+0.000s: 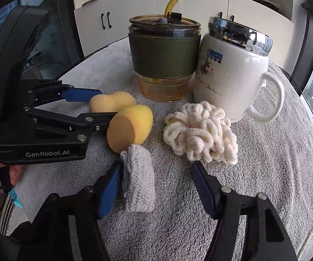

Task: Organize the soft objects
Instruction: 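Grasp the tan peanut-shaped sponge with the left tool while the right tool grasps another grey knit pad, then lift and carry the peanut sponge and knit pad in both tools to the white tray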

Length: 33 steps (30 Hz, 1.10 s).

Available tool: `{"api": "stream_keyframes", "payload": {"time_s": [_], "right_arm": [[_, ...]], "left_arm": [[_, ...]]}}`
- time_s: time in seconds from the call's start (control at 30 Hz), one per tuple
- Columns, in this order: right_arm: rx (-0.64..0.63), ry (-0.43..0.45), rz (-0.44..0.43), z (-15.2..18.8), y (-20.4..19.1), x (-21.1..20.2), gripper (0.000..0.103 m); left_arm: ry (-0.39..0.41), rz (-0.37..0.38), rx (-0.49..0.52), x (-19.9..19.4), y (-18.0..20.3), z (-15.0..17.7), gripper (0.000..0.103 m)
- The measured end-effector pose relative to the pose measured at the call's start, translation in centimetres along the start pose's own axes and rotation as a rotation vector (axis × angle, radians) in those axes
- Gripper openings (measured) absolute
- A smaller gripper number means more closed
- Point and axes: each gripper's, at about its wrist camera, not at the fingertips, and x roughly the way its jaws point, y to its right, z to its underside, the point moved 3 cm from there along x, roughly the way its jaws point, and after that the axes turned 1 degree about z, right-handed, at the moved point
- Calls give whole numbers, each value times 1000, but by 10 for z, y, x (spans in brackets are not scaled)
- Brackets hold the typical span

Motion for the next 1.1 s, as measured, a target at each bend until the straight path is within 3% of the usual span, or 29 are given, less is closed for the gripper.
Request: {"api": "stream_keyframes", "payload": {"time_s": [0.23, 0.33, 0.57, 0.83, 1.1], "right_arm": [[-24, 10, -9, 1, -6, -6, 25], [-34, 18, -10, 3, -7, -13, 25], [-5, 51, -10, 4, 2, -35, 24], [46, 82, 48, 2, 15, -57, 24], [85, 156, 123, -22, 50, -88, 24]], "left_arm": [[-8, 8, -20, 3, 1, 6, 53], [4, 31, -28, 1, 1, 5, 35], [47, 45, -76, -14, 4, 7, 33], [152, -45, -174, -57, 7, 2, 33], [214, -76, -163, -81, -1, -28, 33]]}}
